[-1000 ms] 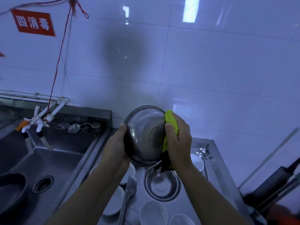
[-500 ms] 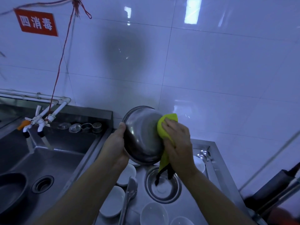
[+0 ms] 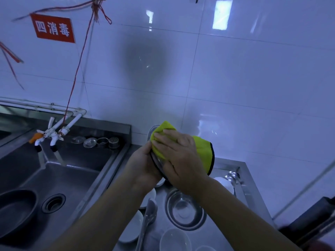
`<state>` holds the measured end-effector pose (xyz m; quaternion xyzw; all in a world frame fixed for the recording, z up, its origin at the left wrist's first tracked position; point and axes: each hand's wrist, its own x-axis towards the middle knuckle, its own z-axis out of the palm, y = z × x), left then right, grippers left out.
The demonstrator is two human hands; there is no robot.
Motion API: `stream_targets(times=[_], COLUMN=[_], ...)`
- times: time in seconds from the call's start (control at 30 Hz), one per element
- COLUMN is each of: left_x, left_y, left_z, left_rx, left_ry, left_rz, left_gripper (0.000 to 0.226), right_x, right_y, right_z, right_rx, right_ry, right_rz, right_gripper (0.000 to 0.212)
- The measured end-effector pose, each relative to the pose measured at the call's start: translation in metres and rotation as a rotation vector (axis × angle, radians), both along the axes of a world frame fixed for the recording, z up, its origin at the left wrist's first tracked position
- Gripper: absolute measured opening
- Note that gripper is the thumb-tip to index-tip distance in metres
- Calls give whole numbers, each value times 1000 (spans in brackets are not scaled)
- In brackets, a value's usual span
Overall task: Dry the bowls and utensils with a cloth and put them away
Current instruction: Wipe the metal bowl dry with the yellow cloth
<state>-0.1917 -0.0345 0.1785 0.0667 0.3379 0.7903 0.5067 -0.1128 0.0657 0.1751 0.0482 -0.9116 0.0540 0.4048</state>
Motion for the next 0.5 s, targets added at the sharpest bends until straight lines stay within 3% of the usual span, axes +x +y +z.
stream_targets(times=[0.2, 0.3, 0.43, 0.5], left_x=[-3, -1, -4, -6], left_y=[-3, -3, 0, 1], left_z=[1, 5, 3, -1], left_rx=[33, -13, -10, 2], left_ry=[-133, -142, -214, -252], left_rz=[49, 132, 242, 267], left_gripper=[60, 52, 42, 42], right_x=[16, 22, 25, 26], right_y=[4, 17, 36, 41], right_z=[-23, -43, -68, -73], right_rx=[171, 191, 94, -77], right_ry=[3, 108, 241, 301], right_rz=[58, 75, 9, -28], right_gripper=[48, 38, 33, 31])
